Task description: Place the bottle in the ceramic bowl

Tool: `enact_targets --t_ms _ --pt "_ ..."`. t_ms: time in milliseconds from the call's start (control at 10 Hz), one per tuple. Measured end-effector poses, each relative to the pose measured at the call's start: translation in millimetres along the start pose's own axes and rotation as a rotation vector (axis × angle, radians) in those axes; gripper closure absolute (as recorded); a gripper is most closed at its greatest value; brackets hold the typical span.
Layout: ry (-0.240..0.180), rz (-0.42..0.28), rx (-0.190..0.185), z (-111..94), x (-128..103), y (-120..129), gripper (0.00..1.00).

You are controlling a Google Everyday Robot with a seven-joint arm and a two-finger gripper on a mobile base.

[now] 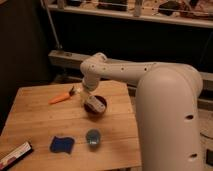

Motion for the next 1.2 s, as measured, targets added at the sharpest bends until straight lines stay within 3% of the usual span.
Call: enact_targets --t_ms 300,500,800,1100,1200 --pt "-0.075 0.051 0.036 -26 -18 -5 0.2" --pt "-0.115 0.101 0.092 -45 -24 -13 0.2" --pt "-0.184 0.292 0.181 -73 -23 -44 0.2" --pt "-0.26 0.516 0.268 -113 -6 -87 0.2" --pt "-0.268 0.546 0.283 -120 -2 -93 0.2"
